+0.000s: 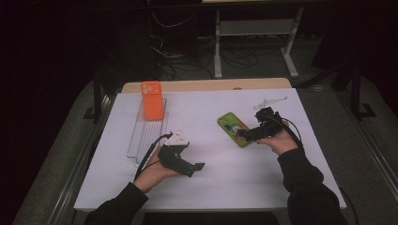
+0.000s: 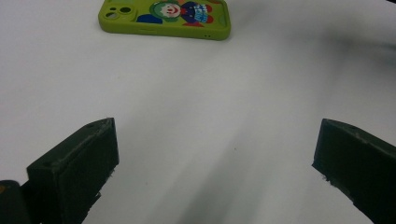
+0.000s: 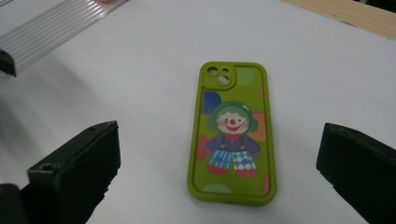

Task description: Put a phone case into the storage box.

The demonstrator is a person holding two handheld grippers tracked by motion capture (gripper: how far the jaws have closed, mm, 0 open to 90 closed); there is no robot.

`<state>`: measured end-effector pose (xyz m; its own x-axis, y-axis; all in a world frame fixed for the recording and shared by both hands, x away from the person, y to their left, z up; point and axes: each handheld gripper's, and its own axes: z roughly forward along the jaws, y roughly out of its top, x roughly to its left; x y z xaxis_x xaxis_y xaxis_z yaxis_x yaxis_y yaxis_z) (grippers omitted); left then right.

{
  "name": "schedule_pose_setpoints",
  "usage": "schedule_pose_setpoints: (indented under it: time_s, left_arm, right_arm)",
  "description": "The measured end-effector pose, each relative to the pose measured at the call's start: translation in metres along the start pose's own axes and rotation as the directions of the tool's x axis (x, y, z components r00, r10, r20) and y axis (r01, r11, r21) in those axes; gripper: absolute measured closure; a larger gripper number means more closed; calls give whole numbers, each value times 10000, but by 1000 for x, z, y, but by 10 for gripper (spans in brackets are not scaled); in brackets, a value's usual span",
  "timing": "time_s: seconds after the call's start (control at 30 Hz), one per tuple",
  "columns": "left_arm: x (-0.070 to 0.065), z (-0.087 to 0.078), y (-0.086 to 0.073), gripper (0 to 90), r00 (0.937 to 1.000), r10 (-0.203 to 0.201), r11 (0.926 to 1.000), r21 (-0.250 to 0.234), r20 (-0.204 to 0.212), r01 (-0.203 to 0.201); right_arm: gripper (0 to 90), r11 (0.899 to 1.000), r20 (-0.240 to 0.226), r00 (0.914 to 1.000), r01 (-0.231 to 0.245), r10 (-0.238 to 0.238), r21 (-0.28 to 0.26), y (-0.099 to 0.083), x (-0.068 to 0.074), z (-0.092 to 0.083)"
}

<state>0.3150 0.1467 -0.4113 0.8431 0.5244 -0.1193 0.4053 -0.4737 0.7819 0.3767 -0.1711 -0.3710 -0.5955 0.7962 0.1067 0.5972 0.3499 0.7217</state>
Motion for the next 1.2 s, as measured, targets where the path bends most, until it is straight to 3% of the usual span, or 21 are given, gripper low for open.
schedule_pose_setpoints:
  time_s: [0.47, 0.73, 1.2]
  left_arm:
    - [0, 0, 0, 0, 10000, -6, 10000, 5, 9, 6]
    - [0, 0, 0, 0, 10000, -20, 10000, -1, 15, 20]
    - [0, 0, 0, 0, 10000, 1, 10000, 39, 13, -1]
  right_arm:
    - [0, 9971, 221, 9996, -197, 182, 730, 17, -10, 28]
    - [0, 9923, 452, 9988, 136, -193, 1233, 19, -15, 49]
    - [0, 9677, 572, 9972, 320, -478, 2499, 8, -12, 77]
